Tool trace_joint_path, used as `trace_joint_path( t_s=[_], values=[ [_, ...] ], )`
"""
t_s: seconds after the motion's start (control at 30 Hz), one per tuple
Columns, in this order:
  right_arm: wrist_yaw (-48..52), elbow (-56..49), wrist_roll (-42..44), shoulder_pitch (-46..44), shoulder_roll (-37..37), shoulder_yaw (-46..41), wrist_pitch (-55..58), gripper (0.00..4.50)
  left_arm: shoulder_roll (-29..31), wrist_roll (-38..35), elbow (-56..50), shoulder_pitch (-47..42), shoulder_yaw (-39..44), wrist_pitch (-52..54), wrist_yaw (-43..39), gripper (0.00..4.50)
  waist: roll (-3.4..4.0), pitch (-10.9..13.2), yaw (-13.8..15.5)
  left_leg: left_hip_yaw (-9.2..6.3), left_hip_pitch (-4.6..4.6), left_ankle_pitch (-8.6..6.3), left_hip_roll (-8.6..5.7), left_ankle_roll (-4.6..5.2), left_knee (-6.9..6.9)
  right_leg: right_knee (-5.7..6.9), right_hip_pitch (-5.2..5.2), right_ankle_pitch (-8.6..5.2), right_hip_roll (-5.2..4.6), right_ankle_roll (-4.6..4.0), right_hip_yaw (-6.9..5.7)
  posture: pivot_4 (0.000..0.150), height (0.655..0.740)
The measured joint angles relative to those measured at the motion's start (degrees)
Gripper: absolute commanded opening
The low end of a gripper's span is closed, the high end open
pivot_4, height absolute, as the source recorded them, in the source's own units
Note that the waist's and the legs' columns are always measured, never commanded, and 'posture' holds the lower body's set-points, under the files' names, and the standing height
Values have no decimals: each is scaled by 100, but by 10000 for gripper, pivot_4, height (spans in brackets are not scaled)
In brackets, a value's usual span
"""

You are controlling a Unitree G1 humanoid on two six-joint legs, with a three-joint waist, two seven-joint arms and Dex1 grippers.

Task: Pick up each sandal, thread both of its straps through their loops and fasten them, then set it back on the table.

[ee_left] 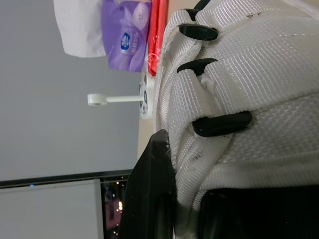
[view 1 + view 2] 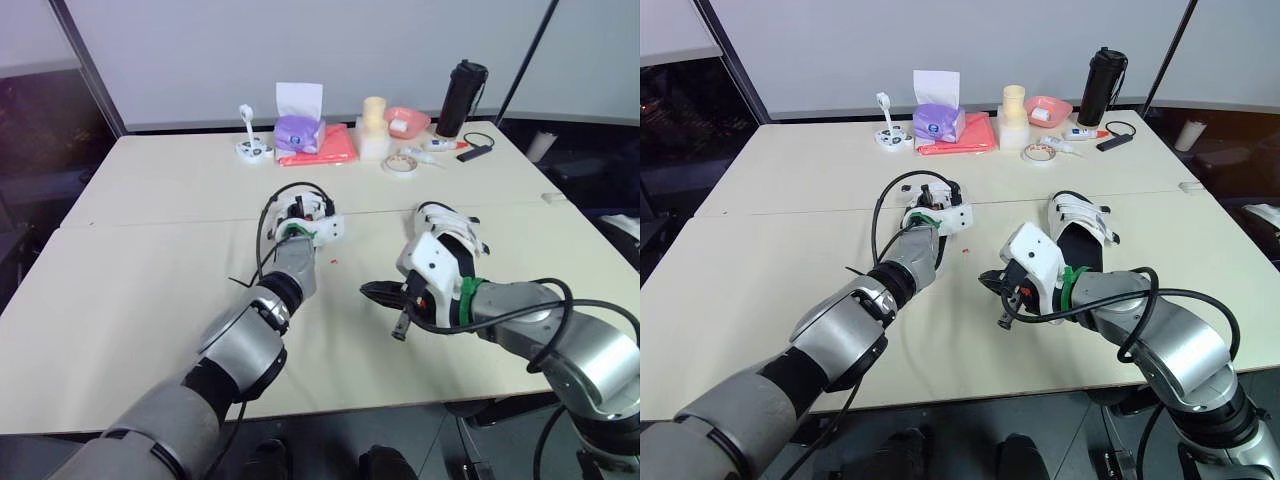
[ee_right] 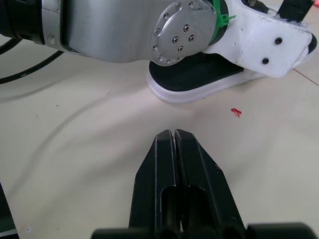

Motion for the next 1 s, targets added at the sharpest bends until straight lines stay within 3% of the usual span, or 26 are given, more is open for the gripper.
trace_joint_path(
  t_s=[0.17,0.2,0.37,0.53,0.77,1.0],
  values=[
    [-11,13,-13,2,0,2,-12,0,35,-24,-104,2,47,75,75,43419,-2,1,42,0,-4,0,-1,0,5,2,0,1,-1,-1,1,1500,7400],
    [-11,13,-14,2,0,3,-14,0,41,-32,-136,-7,73,90,118,44352,-2,1,46,0,-3,0,-1,0,8,4,2,1,-1,-2,1,1500,7400],
    [-3,18,-20,4,0,25,-53,0,136,-364,-360,25,385,4,-14,44352,-2,1,47,-1,-1,0,-1,-1,10,4,5,2,-1,-3,1,1500,7400],
    [51,44,-23,3,-4,81,-153,0,427,-605,-1168,255,554,45,-795,44352,1,-1,50,0,-1,0,-2,-1,10,2,6,2,-1,-3,1,1500,7400],
    [176,270,-113,-17,-58,150,-306,0,1320,-774,-4429,1666,680,902,-2827,44352,34,-22,21,6,8,0,0,0,8,3,9,2,-1,-5,12,1500,7400],
    [354,427,-213,-57,-132,175,-542,0,1738,-2129,-6816,2928,1732,1615,-4470,44352,34,-22,62,2,5,1,2,0,17,2,14,5,-1,-10,11,1500,7400]
  ],
)
